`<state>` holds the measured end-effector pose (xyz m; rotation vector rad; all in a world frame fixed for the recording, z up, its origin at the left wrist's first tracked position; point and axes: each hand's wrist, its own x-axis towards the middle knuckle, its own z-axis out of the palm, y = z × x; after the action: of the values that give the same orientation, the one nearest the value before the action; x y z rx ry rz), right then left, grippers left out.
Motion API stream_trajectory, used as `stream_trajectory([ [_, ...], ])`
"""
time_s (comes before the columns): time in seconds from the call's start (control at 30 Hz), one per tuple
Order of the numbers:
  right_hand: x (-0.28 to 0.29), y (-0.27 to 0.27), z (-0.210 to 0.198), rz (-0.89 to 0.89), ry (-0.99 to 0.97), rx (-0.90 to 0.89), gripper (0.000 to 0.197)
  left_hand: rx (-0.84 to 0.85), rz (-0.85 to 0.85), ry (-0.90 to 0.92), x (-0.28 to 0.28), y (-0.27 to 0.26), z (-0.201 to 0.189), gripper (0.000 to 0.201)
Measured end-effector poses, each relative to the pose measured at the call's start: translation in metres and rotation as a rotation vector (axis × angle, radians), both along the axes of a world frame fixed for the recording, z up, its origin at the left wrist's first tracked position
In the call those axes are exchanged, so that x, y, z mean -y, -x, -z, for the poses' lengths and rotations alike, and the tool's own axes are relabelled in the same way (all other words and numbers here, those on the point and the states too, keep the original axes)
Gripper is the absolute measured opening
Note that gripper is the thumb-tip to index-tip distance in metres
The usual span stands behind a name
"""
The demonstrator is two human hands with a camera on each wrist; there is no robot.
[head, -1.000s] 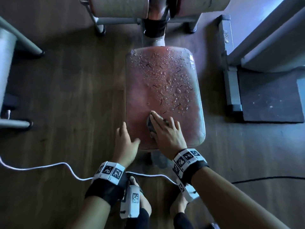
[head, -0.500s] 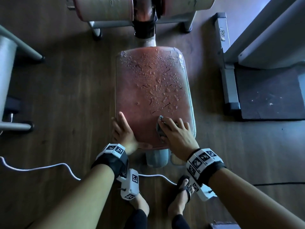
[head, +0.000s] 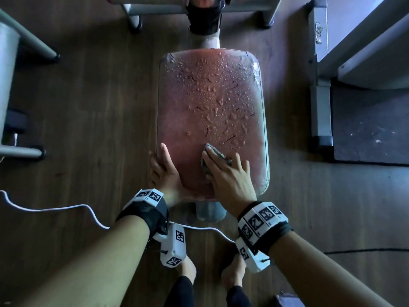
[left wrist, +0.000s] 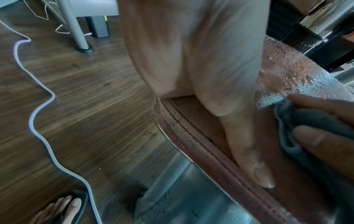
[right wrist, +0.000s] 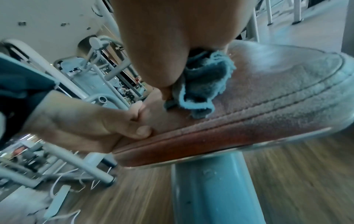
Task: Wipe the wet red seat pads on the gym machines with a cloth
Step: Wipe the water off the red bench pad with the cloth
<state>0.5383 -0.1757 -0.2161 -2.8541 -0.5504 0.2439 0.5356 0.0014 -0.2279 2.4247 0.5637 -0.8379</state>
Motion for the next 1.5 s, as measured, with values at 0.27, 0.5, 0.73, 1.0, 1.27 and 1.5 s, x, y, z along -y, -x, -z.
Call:
stream_trajectory([
  [0.27,0.018,-0.021,0.0,0.036,0.036,0.006,0.06,-0.03,0.026,0.036,-0.003,-0.002,-0.004,0.178],
  [0.5,0.026,-0.011,-0.003,-0.072,0.033,0.013,0.06,-0.013,0.007,0.026,-0.002,-0.002,-0.005,0.18],
  [0.73,0.023,-0.013,-0.001,0.116,-0.013,-0.018,0.062,-0.015,0.021,0.018,-0.001,-0.001,-0.006,0.179],
  [1.0,0.028,-0.032,0.003,0.178,0.031,-0.04,0.063,-0.004,0.042,0.012,-0.002,-0.001,-0.007,0.178],
  [1.27,0.038,-0.002,-0.001,0.025,0.086,-0.023,0.062,-0.004,0.016,0.024,0.0,-0.002,-0.007,0.178],
  [1.5,0.038,-0.041,0.006,0.152,0.062,-0.021,0.059,0.013,0.047,0.022,-0.002,0.001,-0.007,0.176],
])
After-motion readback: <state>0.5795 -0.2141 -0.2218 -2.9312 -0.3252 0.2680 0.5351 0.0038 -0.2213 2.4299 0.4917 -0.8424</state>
